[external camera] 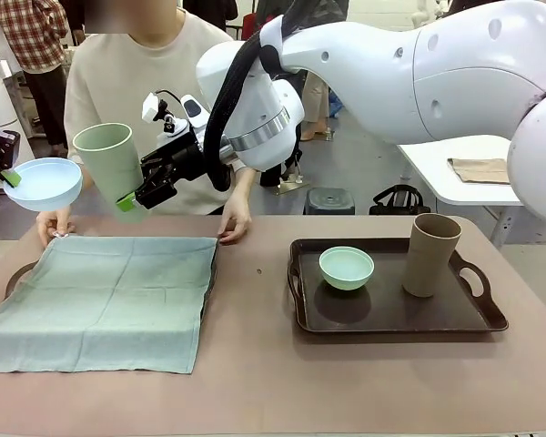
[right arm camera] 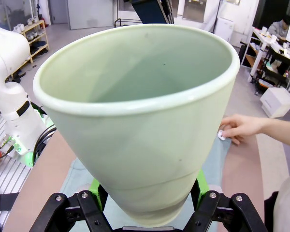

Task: Set up a tray with a mat and arrange the tableware.
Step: Place the Picnic Bowl and Reusable plastic cup back onto the Handle tray in front of the human's position.

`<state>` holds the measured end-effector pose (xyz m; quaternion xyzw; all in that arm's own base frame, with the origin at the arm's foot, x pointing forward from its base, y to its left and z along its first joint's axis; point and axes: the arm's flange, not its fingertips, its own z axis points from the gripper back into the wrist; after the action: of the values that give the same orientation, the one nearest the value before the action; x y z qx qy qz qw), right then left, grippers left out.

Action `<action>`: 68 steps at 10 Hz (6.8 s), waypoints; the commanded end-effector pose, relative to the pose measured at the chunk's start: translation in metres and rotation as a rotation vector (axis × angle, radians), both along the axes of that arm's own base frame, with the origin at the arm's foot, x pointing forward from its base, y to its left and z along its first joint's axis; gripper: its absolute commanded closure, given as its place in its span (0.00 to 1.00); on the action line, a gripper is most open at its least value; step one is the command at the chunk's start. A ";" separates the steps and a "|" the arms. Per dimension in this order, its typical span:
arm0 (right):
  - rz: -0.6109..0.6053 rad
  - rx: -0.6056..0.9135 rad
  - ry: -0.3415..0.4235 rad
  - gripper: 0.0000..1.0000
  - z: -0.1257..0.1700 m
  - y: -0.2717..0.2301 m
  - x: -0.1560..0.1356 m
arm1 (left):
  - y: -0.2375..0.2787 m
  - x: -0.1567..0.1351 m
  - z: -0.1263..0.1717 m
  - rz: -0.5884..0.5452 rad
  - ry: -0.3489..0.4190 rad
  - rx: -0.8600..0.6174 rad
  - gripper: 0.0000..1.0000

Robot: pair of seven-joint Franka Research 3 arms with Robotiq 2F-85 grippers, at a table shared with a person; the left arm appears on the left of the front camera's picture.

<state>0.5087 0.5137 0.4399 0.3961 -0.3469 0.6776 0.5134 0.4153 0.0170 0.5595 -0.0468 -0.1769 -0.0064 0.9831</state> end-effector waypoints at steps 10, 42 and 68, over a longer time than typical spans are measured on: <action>0.013 0.004 -0.005 0.79 0.002 0.001 0.000 | 0.000 -0.001 0.001 -0.007 -0.004 0.000 1.00; 0.057 0.077 0.073 0.19 -0.186 -0.019 0.016 | 0.003 0.047 -0.189 -0.032 0.191 -0.037 0.96; -0.565 -0.651 0.492 0.00 -0.019 -0.108 -0.064 | -0.023 -0.024 -0.070 -0.273 0.152 0.012 0.15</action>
<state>0.4554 0.4018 0.3882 0.2639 -0.1411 0.5042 0.8101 0.3968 0.0073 0.4699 -0.0812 -0.0976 -0.1401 0.9820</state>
